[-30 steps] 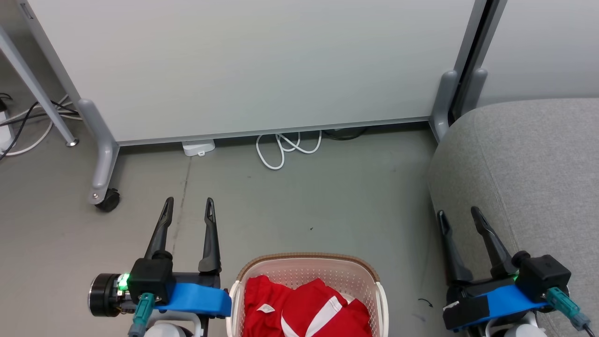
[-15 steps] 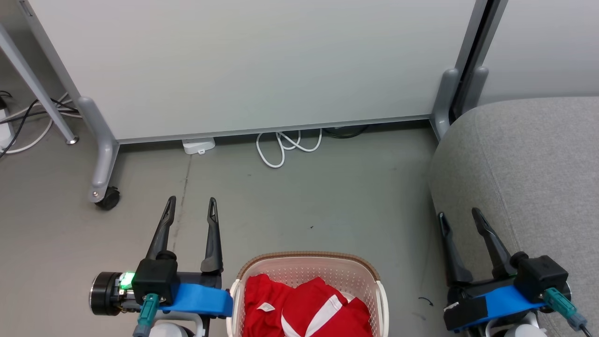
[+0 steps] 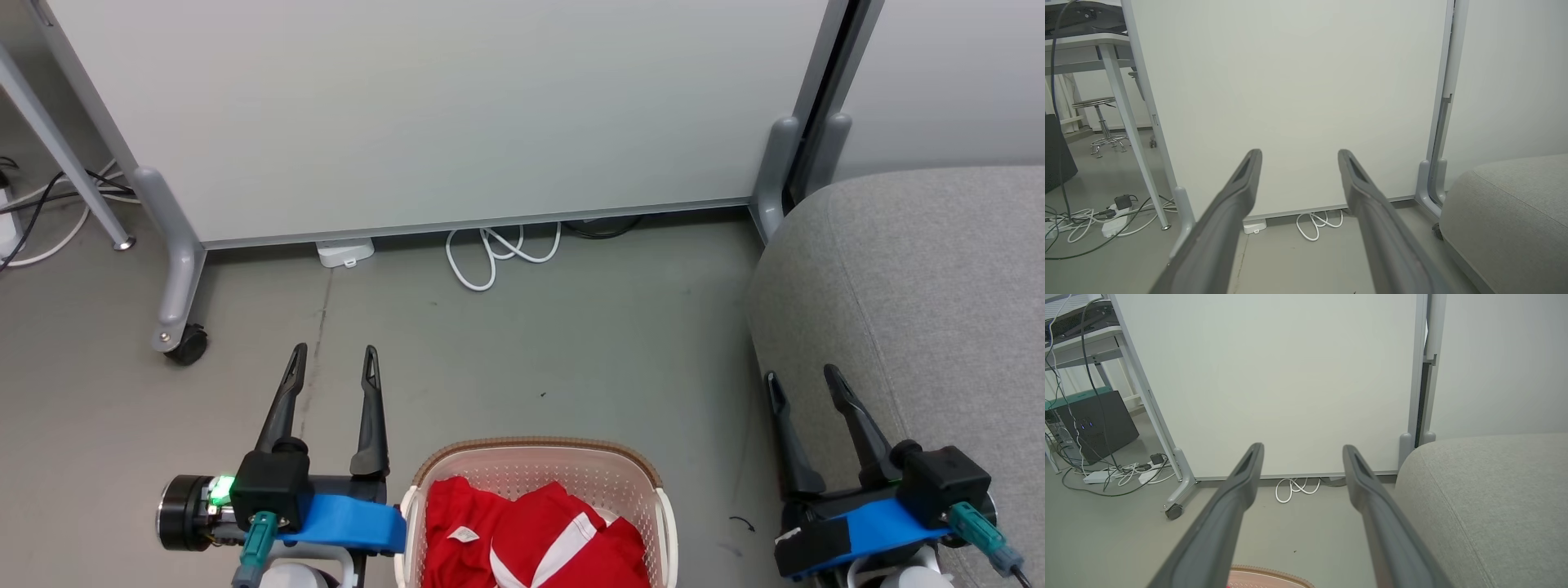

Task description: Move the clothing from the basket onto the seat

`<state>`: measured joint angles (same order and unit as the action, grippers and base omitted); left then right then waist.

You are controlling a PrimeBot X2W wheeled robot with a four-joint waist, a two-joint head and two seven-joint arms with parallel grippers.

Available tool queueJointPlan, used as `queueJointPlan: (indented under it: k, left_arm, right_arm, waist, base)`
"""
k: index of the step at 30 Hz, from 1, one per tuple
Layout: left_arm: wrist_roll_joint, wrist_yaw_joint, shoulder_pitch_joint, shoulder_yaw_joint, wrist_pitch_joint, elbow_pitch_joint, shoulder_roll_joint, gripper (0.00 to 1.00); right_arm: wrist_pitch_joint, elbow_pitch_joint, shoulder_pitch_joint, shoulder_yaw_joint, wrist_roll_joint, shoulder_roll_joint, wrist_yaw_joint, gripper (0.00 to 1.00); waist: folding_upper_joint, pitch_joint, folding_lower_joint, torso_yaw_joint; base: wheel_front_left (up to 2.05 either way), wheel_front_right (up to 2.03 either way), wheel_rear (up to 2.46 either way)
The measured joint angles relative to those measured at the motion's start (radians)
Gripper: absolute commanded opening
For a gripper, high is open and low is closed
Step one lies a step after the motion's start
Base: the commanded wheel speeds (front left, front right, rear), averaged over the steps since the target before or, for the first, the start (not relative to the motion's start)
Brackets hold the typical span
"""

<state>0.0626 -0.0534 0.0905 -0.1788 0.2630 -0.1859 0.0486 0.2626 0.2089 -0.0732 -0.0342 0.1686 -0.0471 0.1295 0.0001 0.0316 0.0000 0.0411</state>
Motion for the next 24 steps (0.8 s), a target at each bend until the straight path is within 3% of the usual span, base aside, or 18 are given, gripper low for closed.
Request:
queueJointPlan:
  k: [13, 24]
  left_arm:
    - [-0.002, 0.010, 0.012, -0.007, 0.000, -0.015, 0.000, 1.00]
    - [-0.062, 0.094, 0.136, -0.100, 0.000, -0.114, 0.002, 1.00]
  right_arm:
    - [0.000, 0.004, -0.004, 0.000, 0.001, 0.000, 0.000, 1.00]
    - [0.000, -0.022, -0.057, 0.006, 0.001, 0.000, 0.000, 1.00]
  waist:
    - [0.0000, 0.007, 0.0000, -0.003]
    - [0.0000, 0.081, 0.0000, -0.011]
  base:
    - [0.00, 0.00, 0.00]
    - [0.00, 0.00, 0.00]
